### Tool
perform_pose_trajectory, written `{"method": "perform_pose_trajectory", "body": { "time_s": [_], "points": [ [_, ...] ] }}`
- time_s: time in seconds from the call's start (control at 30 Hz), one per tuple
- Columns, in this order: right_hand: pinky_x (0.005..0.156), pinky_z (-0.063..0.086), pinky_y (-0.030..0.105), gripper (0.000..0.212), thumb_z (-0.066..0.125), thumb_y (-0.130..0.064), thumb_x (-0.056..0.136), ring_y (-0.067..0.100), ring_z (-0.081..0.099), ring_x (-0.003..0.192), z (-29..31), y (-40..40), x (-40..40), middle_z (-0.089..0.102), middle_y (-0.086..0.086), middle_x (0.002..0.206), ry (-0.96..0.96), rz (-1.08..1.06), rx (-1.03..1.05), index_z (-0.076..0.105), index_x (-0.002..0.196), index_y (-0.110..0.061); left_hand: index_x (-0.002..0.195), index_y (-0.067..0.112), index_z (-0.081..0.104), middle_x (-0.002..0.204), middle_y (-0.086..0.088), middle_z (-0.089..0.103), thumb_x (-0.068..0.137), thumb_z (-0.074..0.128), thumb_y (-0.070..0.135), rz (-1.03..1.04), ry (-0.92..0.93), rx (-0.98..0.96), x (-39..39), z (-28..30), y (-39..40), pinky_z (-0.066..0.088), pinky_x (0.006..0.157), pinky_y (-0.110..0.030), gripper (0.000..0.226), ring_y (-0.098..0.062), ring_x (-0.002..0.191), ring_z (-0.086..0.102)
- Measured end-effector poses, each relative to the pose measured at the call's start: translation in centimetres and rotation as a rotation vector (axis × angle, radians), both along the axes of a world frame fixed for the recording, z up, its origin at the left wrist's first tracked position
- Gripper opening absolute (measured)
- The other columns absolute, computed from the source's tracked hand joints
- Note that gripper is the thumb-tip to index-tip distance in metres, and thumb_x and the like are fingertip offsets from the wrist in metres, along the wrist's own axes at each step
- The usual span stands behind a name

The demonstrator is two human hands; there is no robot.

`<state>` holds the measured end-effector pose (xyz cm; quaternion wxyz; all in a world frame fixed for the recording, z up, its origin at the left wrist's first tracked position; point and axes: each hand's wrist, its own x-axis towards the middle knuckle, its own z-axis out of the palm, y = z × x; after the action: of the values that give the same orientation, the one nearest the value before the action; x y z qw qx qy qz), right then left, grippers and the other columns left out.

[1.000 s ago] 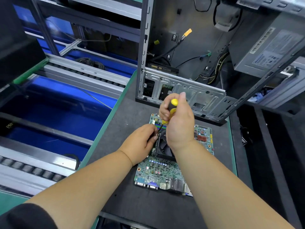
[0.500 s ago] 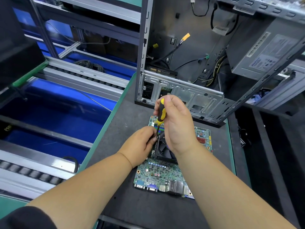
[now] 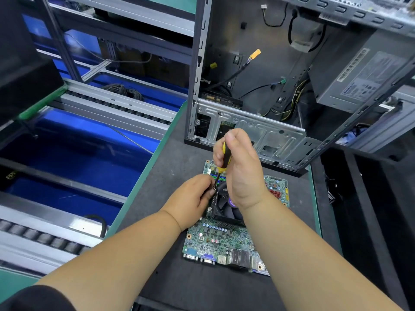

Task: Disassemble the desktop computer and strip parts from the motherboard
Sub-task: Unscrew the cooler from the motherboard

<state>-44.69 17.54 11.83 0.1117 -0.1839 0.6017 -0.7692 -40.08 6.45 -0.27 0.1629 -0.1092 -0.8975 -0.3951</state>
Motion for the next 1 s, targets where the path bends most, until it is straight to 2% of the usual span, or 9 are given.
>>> {"method": "perform_pose_trajectory", "body": {
  "time_s": [0.1, 0.23, 0.33, 0.47, 0.53, 0.63, 0.83, 0.93, 1.0],
  "points": [
    [0.071, 0.043, 0.025, 0.018, 0.055, -0.035, 0.092, 0.015, 0.056, 0.076, 0.1, 0.5, 0.2, 0.058, -0.003, 0.081, -0.023, -0.074, 0.034, 0.058, 0.08, -0.022, 0.088, 0.028, 0.038, 0.082, 0.016, 0.031, 0.096, 0.051, 0.016, 0.002, 0.001, 0.003, 0.0, 0.0, 0.0, 0.026, 0.065, -0.019, 0.019, -0.008, 0.073, 0.033],
    [0.07, 0.046, 0.025, 0.023, 0.052, -0.033, 0.095, 0.014, 0.056, 0.073, -0.2, 0.3, 0.5, 0.062, -0.004, 0.077, -0.013, -0.163, -0.03, 0.067, 0.079, -0.024, 0.089, 0.025, 0.04, 0.083, 0.015, 0.035, 0.096, 0.051, 0.016, -0.004, -0.004, 0.004, -0.1, -0.1, 0.0, 0.028, 0.065, -0.02, 0.016, -0.009, 0.074, 0.036],
    [0.064, 0.039, 0.025, 0.034, 0.042, -0.032, 0.099, 0.014, 0.045, 0.063, -0.6, -0.2, 0.9, 0.053, -0.003, 0.066, 0.024, -0.077, -0.049, 0.063, 0.076, -0.019, 0.09, 0.019, 0.044, 0.084, 0.012, 0.039, 0.095, 0.053, 0.014, -0.005, -0.012, -0.006, -0.1, -0.1, 0.0, 0.031, 0.067, -0.023, 0.012, -0.011, 0.076, 0.039],
    [0.049, 0.02, 0.026, 0.045, 0.034, -0.027, 0.096, 0.012, 0.028, 0.045, 0.3, -0.8, 0.2, 0.038, -0.006, 0.047, -0.011, 0.081, -0.066, 0.054, 0.057, -0.016, 0.091, 0.017, 0.046, 0.085, 0.011, 0.042, 0.094, 0.055, 0.013, 0.005, -0.005, -0.007, 0.0, -0.1, 0.0, 0.03, 0.066, -0.02, 0.01, -0.011, 0.076, 0.042],
    [0.049, 0.013, 0.029, 0.041, 0.035, -0.029, 0.095, 0.012, 0.023, 0.044, 0.6, -0.7, -0.2, 0.032, -0.004, 0.046, -0.019, 0.121, -0.044, 0.052, 0.063, -0.012, 0.091, 0.017, 0.045, 0.084, 0.011, 0.042, 0.094, 0.054, 0.014, 0.01, -0.005, -0.009, 0.1, -0.1, 0.0, 0.029, 0.065, -0.019, 0.011, -0.01, 0.075, 0.042],
    [0.05, 0.021, 0.026, 0.018, 0.042, -0.023, 0.092, 0.013, 0.027, 0.05, 0.5, -0.3, 0.1, 0.037, -0.003, 0.052, -0.007, 0.116, 0.001, 0.046, 0.08, -0.009, 0.09, 0.02, 0.042, 0.083, 0.012, 0.04, 0.094, 0.053, 0.014, 0.006, -0.003, -0.016, 0.1, -0.1, 0.0, 0.028, 0.064, -0.02, 0.013, -0.01, 0.074, 0.039],
    [0.066, 0.044, 0.021, 0.022, 0.054, -0.036, 0.092, 0.015, 0.056, 0.072, 0.2, 0.6, 0.4, 0.062, -0.002, 0.077, -0.02, -0.1, 0.038, 0.06, 0.078, -0.02, 0.09, 0.021, 0.042, 0.083, 0.012, 0.038, 0.096, 0.051, 0.016, 0.009, -0.005, -0.014, 0.1, 0.1, 0.0, 0.027, 0.063, -0.019, 0.013, -0.008, 0.073, 0.036],
    [0.063, 0.043, 0.023, 0.031, 0.048, -0.041, 0.095, 0.016, 0.053, 0.067, 0.0, 0.4, 0.6, 0.059, -0.001, 0.07, -0.038, -0.194, -0.002, 0.063, 0.073, -0.024, 0.091, 0.018, 0.045, 0.084, 0.011, 0.042, 0.096, 0.052, 0.016, 0.008, -0.011, -0.007, 0.2, 0.2, 0.1, 0.029, 0.065, -0.018, 0.009, -0.007, 0.075, 0.038],
    [0.057, 0.035, 0.027, 0.043, 0.037, -0.042, 0.099, 0.017, 0.041, 0.056, -0.3, 0.1, 0.7, 0.048, -0.002, 0.058, -0.037, -0.197, -0.076, 0.059, 0.069, -0.02, 0.093, 0.019, 0.045, 0.086, 0.01, 0.045, 0.095, 0.052, 0.017, 0.005, -0.012, 0.007, 0.2, 0.2, 0.1, 0.032, 0.066, -0.02, 0.007, -0.008, 0.076, 0.04]
  ]
}}
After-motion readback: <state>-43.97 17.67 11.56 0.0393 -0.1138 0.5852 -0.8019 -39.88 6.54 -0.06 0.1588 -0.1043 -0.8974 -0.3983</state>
